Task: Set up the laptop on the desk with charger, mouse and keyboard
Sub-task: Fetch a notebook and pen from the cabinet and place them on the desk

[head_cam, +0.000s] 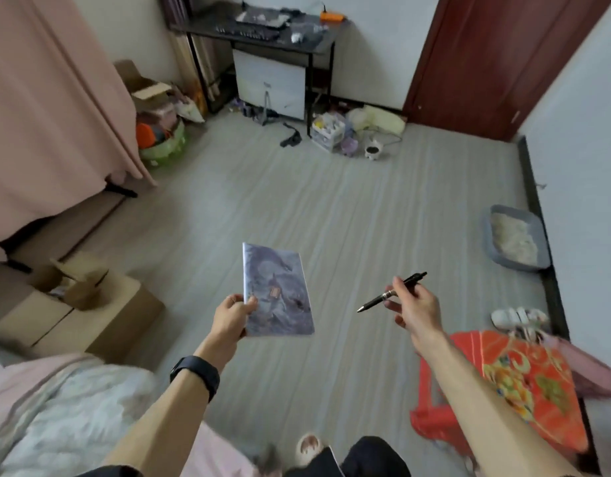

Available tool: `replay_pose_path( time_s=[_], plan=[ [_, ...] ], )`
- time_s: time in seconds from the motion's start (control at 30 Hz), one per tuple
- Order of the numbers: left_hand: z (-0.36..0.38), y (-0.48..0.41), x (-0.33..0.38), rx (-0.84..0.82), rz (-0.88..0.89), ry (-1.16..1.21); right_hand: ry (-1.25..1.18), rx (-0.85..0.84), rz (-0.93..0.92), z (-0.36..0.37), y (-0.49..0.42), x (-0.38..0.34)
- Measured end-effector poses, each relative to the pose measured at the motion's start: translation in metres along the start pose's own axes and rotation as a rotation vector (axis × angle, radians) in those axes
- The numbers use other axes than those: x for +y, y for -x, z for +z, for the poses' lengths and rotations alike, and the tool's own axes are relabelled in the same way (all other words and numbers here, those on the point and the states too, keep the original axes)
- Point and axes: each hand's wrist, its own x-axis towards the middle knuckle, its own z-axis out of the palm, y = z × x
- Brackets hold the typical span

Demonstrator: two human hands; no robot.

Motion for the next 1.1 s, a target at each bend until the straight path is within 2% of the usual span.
replay_pose_path(
  time_s=[0.2, 0.4, 0.57, 0.73, 0.93, 1.1],
  plan=[
    [0.039, -0.119, 0.205, -0.046, 0.231, 0.079, -0.038, -0.032, -0.277, 0.083, -0.135, -0.193],
    [0.059, -0.239, 0.374, -0.003, 0.389, 0.163, -0.105, -0.133, -0.388, 0.193, -0.287, -0.333],
    [0.034, -0.339, 0.480, 0.109, 0.395, 0.258, -0.121, -0.248, -0.384, 0.317, -0.401, -0.428],
    [-0.002, -0.441, 0.555, 0.219, 0.375, 0.357, -0.050, -0.381, -0.386, 0.439, -0.487, -0.491],
    [-0.034, -0.596, 0.672, 0.217, 0.421, 0.449, 0.021, -0.444, -0.498, 0.584, -0.591, -0.585],
    [-0.052, -0.721, 0.795, 0.149, 0.437, 0.488, 0.059, -0.397, -0.557, 0.682, -0.674, -0.668]
  ],
)
